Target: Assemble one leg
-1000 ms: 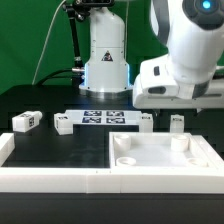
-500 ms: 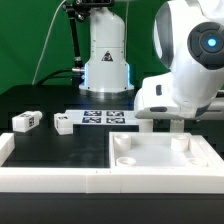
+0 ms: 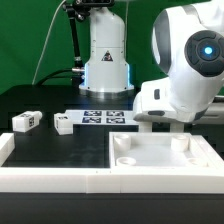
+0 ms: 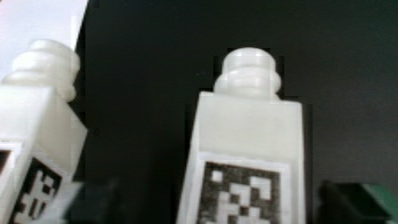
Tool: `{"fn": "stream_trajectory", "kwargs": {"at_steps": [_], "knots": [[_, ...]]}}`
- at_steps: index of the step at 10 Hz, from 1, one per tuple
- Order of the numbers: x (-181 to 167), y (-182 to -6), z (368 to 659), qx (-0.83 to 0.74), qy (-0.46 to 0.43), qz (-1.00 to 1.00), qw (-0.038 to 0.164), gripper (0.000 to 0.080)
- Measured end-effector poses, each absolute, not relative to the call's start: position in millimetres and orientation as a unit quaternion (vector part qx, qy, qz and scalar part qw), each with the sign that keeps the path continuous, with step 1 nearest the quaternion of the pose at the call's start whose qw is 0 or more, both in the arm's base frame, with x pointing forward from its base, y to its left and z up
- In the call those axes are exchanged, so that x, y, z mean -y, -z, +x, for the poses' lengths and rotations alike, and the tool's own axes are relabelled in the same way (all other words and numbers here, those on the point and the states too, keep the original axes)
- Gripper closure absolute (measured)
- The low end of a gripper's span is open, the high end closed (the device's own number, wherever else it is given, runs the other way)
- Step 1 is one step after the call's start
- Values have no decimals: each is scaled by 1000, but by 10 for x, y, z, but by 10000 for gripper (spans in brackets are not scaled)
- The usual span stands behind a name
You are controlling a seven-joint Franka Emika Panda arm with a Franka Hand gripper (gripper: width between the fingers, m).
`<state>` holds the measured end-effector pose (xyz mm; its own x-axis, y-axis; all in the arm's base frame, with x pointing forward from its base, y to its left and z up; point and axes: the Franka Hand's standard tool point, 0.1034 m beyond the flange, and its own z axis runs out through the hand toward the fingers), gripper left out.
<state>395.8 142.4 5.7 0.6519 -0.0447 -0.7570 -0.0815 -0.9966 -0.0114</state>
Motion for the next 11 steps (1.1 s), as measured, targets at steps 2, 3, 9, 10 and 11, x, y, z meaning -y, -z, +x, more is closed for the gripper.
{"fn": "stream_trajectory", "kwargs": {"at_steps": [2, 3, 9, 10, 11], "knots": [[-1423, -57, 3958, -35, -416, -909, 22, 381], [-1423, -57, 3958, -35, -416, -909, 22, 511], [-1418, -80, 3962, -31, -417, -908, 23, 511], [-1404, -207, 3988, -19, -417, -908, 29, 511], [-1379, -410, 4021, -17, -413, -910, 31, 511]]}}
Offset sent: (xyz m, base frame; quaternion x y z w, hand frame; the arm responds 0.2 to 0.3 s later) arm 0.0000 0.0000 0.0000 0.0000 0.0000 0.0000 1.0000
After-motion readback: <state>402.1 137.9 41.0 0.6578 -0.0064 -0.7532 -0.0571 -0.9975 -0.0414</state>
